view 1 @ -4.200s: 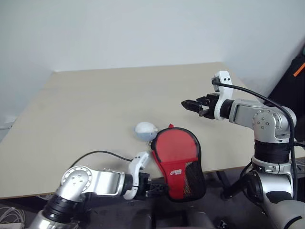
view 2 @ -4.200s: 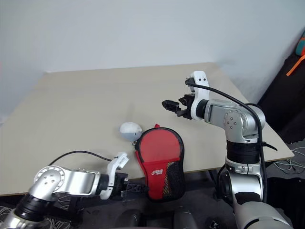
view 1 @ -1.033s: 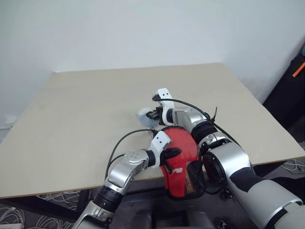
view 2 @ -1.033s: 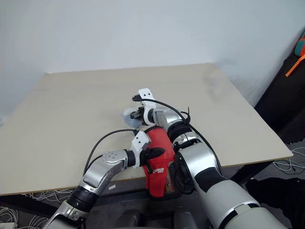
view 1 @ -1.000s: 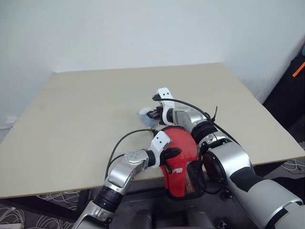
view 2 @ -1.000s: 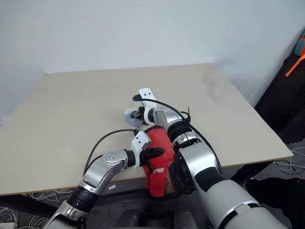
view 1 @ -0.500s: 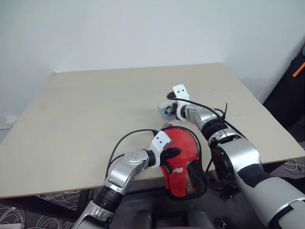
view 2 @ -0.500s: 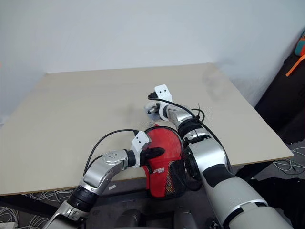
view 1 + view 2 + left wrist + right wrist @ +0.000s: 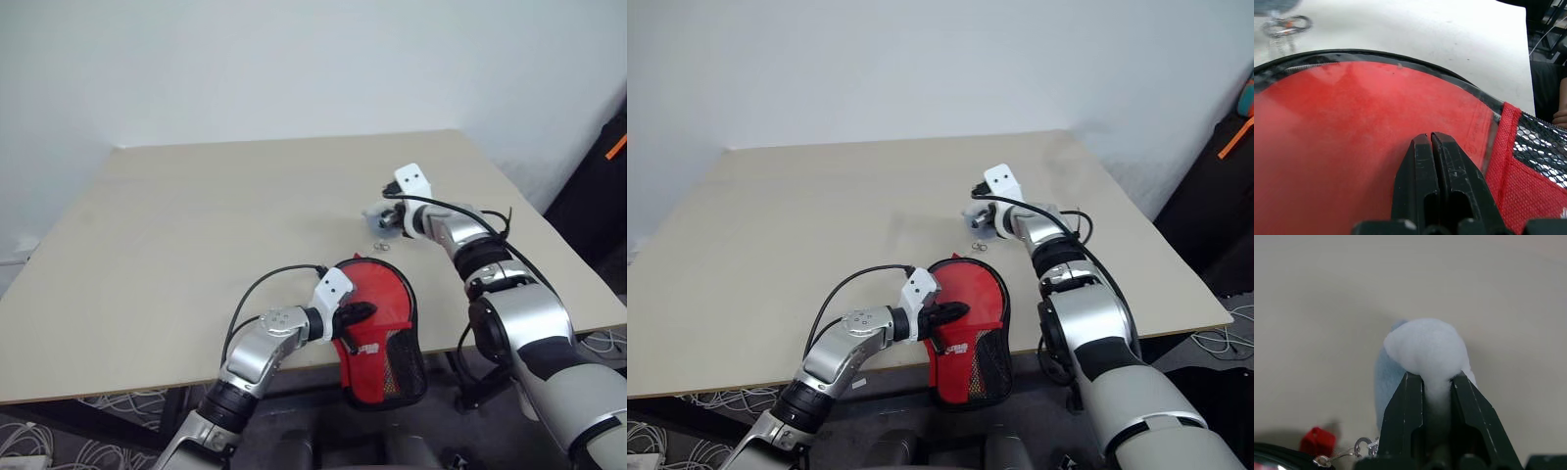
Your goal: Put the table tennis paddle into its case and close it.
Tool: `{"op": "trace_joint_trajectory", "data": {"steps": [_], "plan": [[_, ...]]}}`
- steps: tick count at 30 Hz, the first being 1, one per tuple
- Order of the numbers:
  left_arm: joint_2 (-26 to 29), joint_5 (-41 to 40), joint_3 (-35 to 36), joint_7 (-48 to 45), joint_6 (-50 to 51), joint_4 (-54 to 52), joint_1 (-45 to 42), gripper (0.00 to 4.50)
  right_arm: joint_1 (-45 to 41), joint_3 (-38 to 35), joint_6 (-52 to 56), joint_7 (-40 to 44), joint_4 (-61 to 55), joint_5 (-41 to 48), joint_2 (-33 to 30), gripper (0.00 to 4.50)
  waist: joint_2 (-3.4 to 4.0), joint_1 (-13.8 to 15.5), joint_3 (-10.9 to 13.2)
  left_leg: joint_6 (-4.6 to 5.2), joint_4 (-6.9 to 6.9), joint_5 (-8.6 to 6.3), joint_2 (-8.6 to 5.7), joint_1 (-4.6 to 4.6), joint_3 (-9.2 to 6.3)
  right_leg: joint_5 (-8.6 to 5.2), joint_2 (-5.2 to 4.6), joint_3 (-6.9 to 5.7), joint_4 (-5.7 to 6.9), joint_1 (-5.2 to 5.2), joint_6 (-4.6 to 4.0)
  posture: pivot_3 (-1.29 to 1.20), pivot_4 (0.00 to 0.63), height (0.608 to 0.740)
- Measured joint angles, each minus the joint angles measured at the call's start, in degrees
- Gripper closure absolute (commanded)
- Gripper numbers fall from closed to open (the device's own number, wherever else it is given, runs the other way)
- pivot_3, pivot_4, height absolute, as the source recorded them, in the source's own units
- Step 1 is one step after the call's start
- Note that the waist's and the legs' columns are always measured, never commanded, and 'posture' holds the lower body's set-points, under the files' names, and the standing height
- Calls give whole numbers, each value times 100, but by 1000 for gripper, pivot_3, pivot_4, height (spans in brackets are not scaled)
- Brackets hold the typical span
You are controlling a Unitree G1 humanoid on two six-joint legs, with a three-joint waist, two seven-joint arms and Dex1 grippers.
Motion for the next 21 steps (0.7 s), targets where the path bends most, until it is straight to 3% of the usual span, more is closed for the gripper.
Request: {"op": "trace_joint_trajectory", "data": {"steps": [10, 21], "plan": [[-71, 67, 10, -24, -2, 97, -64, 4500, 1747, 389, 836, 1363, -2746, 45, -1376, 4048, 14, 13, -7, 3, 14, -2, -1, 2, 1, -14, -1, 0, -5, 13, 23, 0, 0, 740], [-151, 88, 53, -43, 14, 295, -159, 4500, 3691, -67, 2264, 2741, -6209, 1425, -2682, 4048, 16, 40, -10, 12, 29, -9, -1, 10, -3, -27, -6, -10, -15, 35, 18, 0, 0, 740]]}}
